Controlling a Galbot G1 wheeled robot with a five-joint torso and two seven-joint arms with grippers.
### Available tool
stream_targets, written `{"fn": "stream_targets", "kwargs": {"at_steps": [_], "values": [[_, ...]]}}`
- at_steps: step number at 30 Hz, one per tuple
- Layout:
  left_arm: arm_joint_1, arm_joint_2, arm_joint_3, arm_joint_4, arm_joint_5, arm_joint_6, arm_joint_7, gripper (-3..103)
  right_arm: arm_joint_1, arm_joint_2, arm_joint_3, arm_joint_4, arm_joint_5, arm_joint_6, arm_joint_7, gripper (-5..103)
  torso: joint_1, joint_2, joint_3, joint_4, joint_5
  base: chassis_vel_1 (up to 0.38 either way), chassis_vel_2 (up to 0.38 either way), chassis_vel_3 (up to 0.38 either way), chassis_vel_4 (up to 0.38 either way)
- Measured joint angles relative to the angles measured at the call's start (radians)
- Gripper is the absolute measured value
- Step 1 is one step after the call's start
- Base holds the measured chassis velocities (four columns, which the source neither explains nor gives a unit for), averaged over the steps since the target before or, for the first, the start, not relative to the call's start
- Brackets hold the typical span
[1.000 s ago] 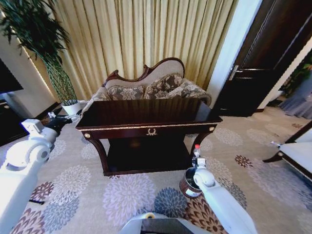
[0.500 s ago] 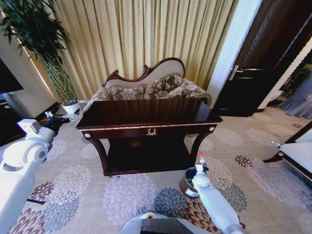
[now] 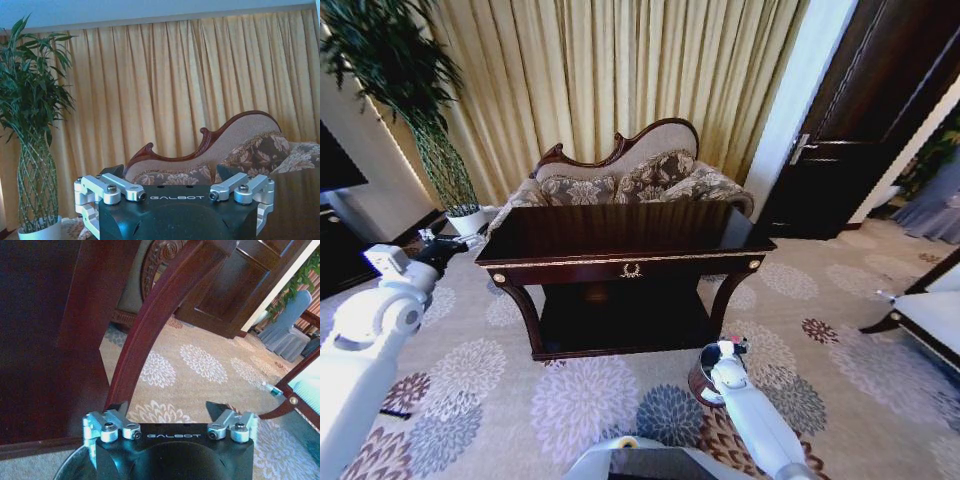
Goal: Move to the front of the table and place the trash on the table into the trash bin.
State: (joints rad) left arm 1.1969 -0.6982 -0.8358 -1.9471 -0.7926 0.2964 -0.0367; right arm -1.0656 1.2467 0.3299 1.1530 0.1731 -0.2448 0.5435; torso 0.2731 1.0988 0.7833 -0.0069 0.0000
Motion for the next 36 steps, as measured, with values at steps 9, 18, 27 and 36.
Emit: {"fn": "stream_targets", "kwargs": {"at_steps": [9, 18, 27, 36], "values": [[0.003, -0.002, -0.006, 0.000, -0.002, -0.009, 0.000, 100, -0.062, -0.067, -0.027, 0.263, 0.085, 0.083, 0.005, 100, 0.000, 0.000, 0.000, 0.0000, 0.0000, 0.000, 0.000, 0.000, 0.000], [-0.001, -0.010, -0.002, -0.013, -0.003, -0.010, 0.000, 100, -0.136, -0.170, -0.046, 0.655, 0.174, 0.135, 0.029, 100, 0.000, 0.000, 0.000, 0.0000, -0.0001, 0.000, 0.000, 0.000, 0.000], [0.005, -0.017, 0.000, -0.015, 0.007, -0.007, -0.003, 100, -0.220, -0.274, -0.029, 0.907, 0.181, 0.104, -0.002, 100, 0.000, 0.000, 0.000, -0.0001, 0.0000, 0.006, -0.005, -0.005, 0.007], [0.000, -0.018, 0.011, -0.017, 0.020, -0.007, -0.004, 100, -0.256, -0.282, -0.011, 0.938, 0.169, 0.104, -0.014, 100, 0.000, 0.000, 0.000, 0.0000, 0.0001, 0.111, -0.117, -0.123, 0.115]]}}
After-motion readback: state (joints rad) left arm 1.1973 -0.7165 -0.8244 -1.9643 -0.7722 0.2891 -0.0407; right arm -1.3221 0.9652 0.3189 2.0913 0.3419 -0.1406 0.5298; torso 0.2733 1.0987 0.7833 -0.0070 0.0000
